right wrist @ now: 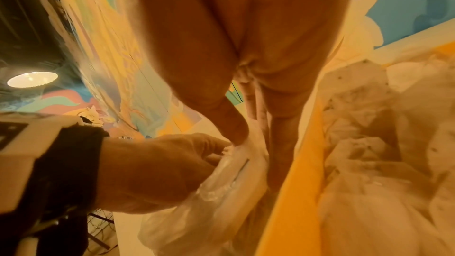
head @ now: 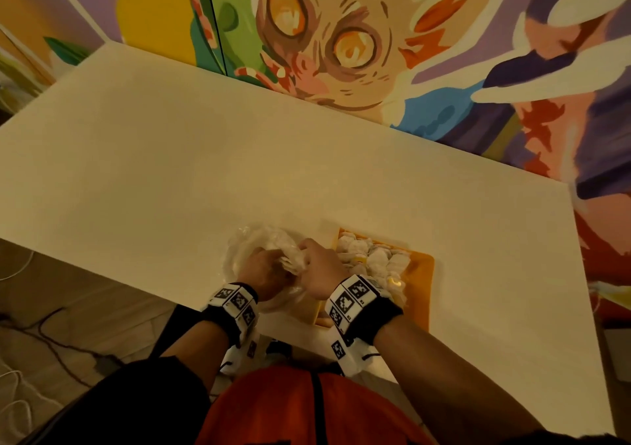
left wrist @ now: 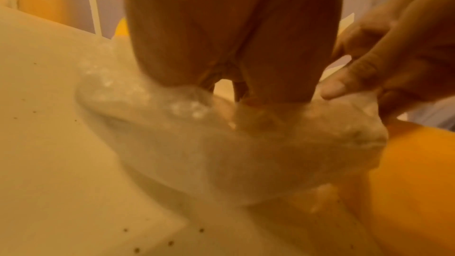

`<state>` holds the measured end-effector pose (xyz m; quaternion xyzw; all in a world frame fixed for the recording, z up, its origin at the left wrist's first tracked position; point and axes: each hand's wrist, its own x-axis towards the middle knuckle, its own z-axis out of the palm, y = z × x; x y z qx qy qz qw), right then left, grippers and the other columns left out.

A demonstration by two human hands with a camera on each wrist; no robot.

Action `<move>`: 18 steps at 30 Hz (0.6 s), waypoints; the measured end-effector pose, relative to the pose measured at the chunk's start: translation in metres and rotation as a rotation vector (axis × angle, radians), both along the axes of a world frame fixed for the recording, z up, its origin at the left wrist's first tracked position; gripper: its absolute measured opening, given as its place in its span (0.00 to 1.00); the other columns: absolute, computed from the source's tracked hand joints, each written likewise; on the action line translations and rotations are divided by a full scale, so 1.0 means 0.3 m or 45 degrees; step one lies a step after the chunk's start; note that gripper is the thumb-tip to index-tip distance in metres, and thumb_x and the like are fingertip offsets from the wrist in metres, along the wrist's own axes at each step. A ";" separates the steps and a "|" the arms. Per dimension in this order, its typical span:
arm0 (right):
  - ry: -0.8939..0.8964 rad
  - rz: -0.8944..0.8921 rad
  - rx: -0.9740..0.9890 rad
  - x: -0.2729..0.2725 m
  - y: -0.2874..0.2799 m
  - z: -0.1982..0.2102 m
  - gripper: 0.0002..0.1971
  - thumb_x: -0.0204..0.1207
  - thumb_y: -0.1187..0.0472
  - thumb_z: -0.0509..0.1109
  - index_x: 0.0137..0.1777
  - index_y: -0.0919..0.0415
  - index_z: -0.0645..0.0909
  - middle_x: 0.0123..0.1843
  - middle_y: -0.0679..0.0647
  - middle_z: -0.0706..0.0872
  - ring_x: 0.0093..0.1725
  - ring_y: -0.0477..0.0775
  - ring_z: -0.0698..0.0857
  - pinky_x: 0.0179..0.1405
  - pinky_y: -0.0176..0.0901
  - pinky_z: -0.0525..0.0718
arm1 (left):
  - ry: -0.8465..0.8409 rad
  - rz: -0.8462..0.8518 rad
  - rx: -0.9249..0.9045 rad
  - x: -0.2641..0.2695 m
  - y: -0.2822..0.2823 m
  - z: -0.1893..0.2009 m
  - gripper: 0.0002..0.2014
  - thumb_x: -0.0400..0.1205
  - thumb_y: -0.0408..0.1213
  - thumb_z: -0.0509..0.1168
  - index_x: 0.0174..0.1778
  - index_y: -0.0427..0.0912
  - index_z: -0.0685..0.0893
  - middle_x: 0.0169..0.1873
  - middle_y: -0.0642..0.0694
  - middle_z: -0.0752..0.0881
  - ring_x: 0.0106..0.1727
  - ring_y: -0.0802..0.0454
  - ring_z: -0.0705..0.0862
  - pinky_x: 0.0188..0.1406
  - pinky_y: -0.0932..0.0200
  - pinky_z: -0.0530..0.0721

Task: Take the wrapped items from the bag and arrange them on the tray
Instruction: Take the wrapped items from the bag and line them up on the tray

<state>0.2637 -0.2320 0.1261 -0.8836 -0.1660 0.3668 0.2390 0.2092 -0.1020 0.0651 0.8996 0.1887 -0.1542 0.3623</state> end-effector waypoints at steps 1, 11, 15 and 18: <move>0.002 -0.012 0.005 0.004 0.001 -0.003 0.30 0.75 0.68 0.70 0.77 0.56 0.66 0.62 0.62 0.82 0.53 0.60 0.84 0.27 0.34 0.70 | -0.017 -0.064 0.042 -0.003 -0.004 0.001 0.14 0.77 0.45 0.73 0.57 0.45 0.86 0.47 0.47 0.83 0.59 0.44 0.76 0.52 0.60 0.71; -0.021 -0.052 -0.020 0.014 -0.014 -0.024 0.29 0.75 0.68 0.70 0.75 0.55 0.67 0.58 0.60 0.83 0.49 0.57 0.84 0.31 0.37 0.75 | -0.248 -0.267 0.024 -0.009 0.000 0.000 0.06 0.74 0.36 0.75 0.44 0.39 0.89 0.45 0.45 0.84 0.43 0.49 0.82 0.43 0.59 0.78; -0.017 -0.060 -0.020 0.015 -0.024 -0.032 0.27 0.77 0.66 0.69 0.74 0.55 0.67 0.57 0.58 0.83 0.46 0.54 0.84 0.28 0.35 0.73 | -0.147 -0.148 -0.069 -0.018 0.023 -0.005 0.06 0.74 0.35 0.75 0.46 0.40 0.88 0.41 0.47 0.88 0.43 0.52 0.84 0.42 0.61 0.79; -0.038 -0.047 -0.010 0.012 -0.024 -0.028 0.25 0.78 0.65 0.68 0.74 0.55 0.68 0.55 0.57 0.84 0.45 0.54 0.85 0.31 0.38 0.78 | -0.104 -0.009 -0.211 -0.027 0.052 -0.002 0.01 0.75 0.31 0.73 0.40 0.40 0.88 0.36 0.47 0.89 0.38 0.51 0.85 0.37 0.64 0.80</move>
